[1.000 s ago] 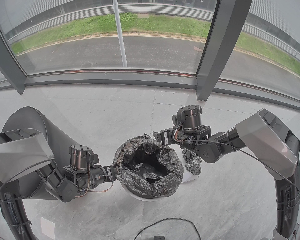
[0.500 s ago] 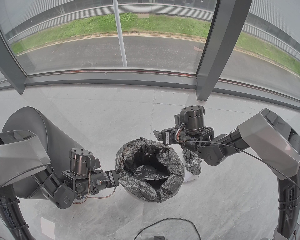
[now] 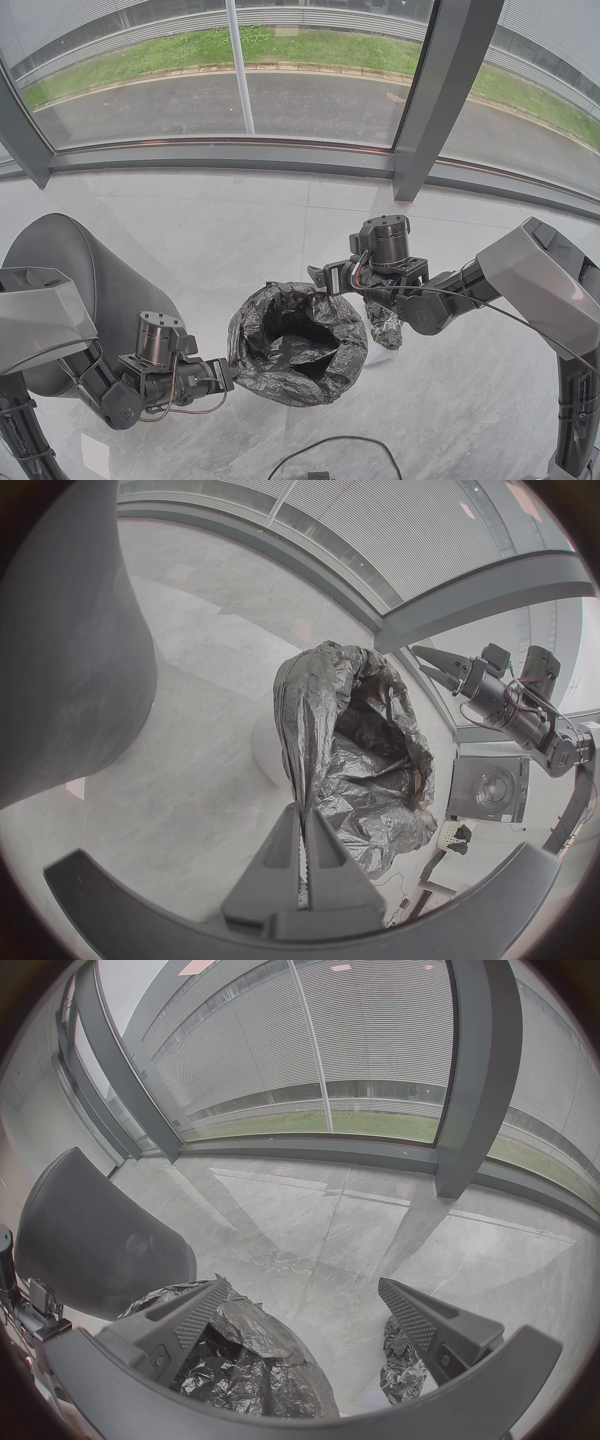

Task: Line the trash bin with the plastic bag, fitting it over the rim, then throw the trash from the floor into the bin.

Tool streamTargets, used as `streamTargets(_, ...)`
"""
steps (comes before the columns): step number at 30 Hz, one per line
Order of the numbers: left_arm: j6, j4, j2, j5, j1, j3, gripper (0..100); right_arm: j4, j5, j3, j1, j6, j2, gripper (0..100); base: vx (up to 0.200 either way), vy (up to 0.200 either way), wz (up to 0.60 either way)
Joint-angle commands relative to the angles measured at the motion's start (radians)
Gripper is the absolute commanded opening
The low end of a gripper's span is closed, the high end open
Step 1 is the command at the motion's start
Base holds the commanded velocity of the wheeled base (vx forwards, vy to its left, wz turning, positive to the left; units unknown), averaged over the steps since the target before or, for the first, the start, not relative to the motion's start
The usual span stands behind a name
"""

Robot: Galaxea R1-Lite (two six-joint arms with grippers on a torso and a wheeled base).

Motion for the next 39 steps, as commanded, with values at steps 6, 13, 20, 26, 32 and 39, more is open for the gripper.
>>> streamTargets(6, -0.003, -0.002, 0.011, 0.000, -0.034, 0.029, 0, 0.000, 0.000, 0.005, 0.003, 0.003, -0.003, 100, 0.000, 0.000, 0.00)
streamTargets(13, -0.007, -0.002, 0.016, 0.002, -0.046, 0.027, 0, 0.000, 0.000, 0.005, 0.003, 0.004, -0.001, 100, 0.000, 0.000, 0.00)
streamTargets(20, -0.001, -0.002, 0.014, 0.002, -0.049, 0.032, 100, -0.002, 0.000, 0.005, 0.003, 0.004, -0.001, 100, 0.000, 0.000, 0.00)
streamTargets(26, -0.001, -0.002, 0.005, 0.002, -0.072, 0.046, 100, -0.002, 0.000, 0.005, 0.003, 0.004, -0.003, 100, 0.000, 0.000, 0.00)
streamTargets(32, -0.003, -0.002, -0.016, 0.003, -0.134, 0.109, 100, -0.002, 0.000, 0.005, 0.003, 0.007, -0.001, 100, 0.000, 0.000, 0.00)
streamTargets(39, -0.004, -0.002, -0.032, 0.009, -0.209, 0.175, 100, -0.002, -0.001, 0.028, 0.003, 0.027, -0.010, 100, 0.000, 0.000, 0.00)
